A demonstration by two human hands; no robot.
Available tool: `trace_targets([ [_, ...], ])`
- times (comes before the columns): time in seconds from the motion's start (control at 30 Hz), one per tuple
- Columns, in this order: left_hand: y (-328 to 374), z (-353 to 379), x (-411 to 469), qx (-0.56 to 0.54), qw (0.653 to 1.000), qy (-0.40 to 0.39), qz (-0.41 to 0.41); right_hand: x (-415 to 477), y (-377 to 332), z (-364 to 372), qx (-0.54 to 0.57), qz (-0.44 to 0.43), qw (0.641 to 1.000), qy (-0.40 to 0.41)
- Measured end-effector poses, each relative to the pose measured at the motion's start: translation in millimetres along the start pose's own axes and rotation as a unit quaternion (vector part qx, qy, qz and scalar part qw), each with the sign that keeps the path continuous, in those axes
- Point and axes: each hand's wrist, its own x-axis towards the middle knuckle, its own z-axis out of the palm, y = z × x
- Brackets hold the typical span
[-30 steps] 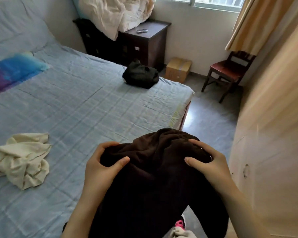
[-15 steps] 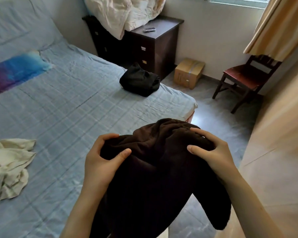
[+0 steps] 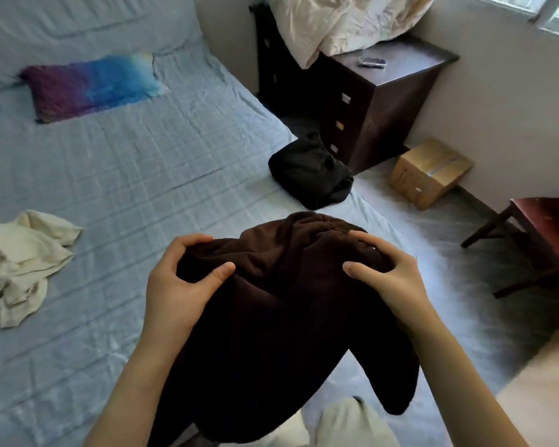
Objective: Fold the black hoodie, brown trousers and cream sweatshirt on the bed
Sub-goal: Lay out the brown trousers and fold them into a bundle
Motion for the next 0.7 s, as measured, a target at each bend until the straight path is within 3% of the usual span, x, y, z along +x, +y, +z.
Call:
trace_targets([
  [0.37, 26.7, 75.4, 16.8, 0.062, 0.972, 0.204, -0.096, 186.0, -3.8, -2.1, -0.008, -0.037, 0.970, -0.240],
  [0.53, 52.0, 113.0, 8.1, 0.074, 0.942, 0.293, -0.145, 251.4, -7.8, 9.6, -0.033, -0.049, 0.925, -0.374],
  [0.7, 72.4, 142.0, -0.8, 0.082, 0.912, 0.374, -0.149, 313.6, -28.9, 45.2, -0.091, -0.110, 0.854, -0.500],
])
